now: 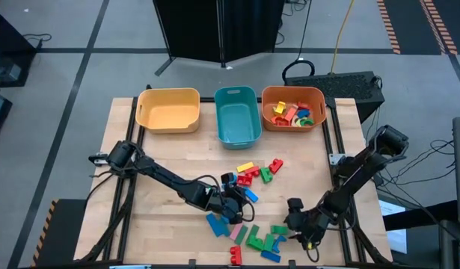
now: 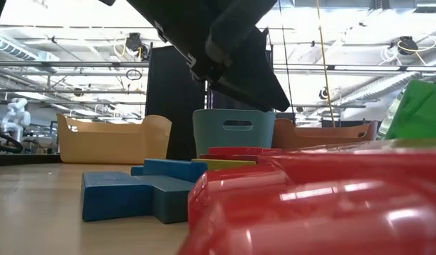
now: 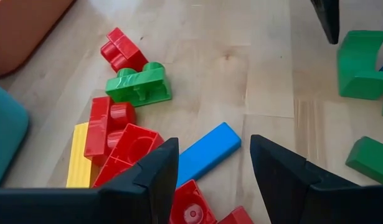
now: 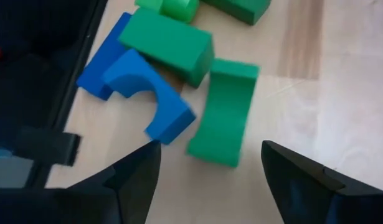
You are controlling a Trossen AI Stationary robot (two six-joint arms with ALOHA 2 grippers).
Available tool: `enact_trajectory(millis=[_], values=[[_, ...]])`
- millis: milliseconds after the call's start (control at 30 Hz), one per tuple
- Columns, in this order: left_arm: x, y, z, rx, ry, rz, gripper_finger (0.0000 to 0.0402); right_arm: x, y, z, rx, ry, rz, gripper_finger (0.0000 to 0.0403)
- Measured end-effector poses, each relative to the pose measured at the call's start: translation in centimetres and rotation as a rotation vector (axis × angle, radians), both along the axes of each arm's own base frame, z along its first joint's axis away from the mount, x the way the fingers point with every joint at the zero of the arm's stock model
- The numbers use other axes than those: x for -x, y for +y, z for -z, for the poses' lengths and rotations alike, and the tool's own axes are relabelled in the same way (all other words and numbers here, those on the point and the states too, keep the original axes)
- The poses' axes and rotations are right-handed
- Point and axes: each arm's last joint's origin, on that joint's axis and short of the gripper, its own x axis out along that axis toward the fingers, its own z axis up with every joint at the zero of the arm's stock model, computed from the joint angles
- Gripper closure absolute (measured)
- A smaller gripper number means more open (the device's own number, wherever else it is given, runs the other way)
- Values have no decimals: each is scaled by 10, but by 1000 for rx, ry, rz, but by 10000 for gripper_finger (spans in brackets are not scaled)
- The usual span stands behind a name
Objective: Sort blocks by size
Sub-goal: Put the green arch block into the orange bin
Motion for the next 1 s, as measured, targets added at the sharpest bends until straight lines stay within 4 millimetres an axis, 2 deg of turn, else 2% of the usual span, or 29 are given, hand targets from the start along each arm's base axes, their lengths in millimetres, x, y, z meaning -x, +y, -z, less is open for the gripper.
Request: enact_trajectory(millis=[167, 467, 767, 900, 1000], values=[[0, 0, 0, 1, 0, -1, 210, 4, 4, 1, 28, -37, 31, 143], [0, 0, 0, 2, -1, -1, 210, 1, 6, 24, 115, -9, 47, 144], [0, 0, 0, 2, -2, -1, 210, -6, 4, 25, 93, -33, 95, 146], [0, 0, 0, 2, -2, -1, 210, -10, 1, 25, 96, -39, 118, 165], [0, 0, 0, 2, -1, -2, 210, -11, -1, 25, 103, -30, 125, 195]])
